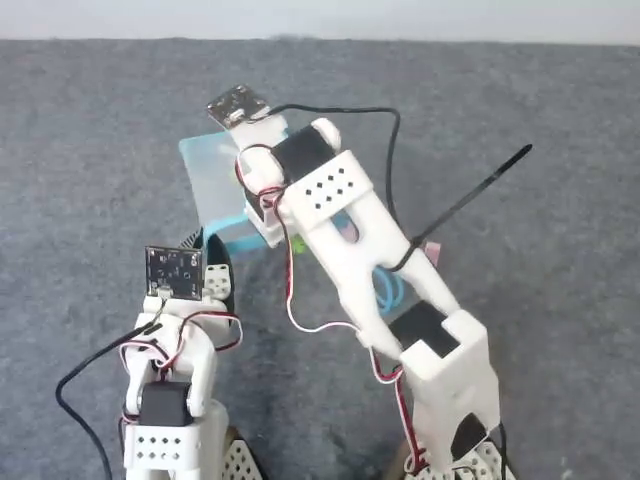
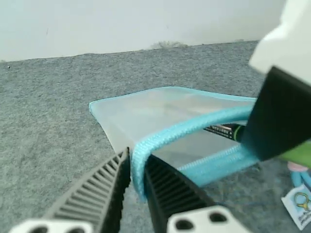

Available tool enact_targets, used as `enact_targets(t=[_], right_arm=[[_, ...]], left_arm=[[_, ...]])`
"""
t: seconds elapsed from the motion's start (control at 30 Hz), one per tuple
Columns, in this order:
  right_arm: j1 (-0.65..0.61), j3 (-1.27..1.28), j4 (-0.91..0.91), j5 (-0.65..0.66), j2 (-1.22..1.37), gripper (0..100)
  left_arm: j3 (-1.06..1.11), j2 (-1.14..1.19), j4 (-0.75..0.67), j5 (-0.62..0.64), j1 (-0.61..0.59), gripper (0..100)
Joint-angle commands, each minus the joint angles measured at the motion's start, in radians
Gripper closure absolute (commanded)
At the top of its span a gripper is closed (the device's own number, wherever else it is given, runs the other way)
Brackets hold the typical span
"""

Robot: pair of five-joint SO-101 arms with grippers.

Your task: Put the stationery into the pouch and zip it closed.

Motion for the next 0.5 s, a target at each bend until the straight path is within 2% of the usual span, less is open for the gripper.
enact_targets(t=[0.0, 0.47], right_arm=[[0.001, -0.058, -0.015, -0.003, -0.010, 99.1], [-0.001, -0.055, -0.030, -0.003, -0.010, 99.1]], left_arm=[[-0.010, 0.002, -0.002, 0.015, 0.011, 99], [-0.010, 0.002, -0.002, 0.015, 0.011, 99]])
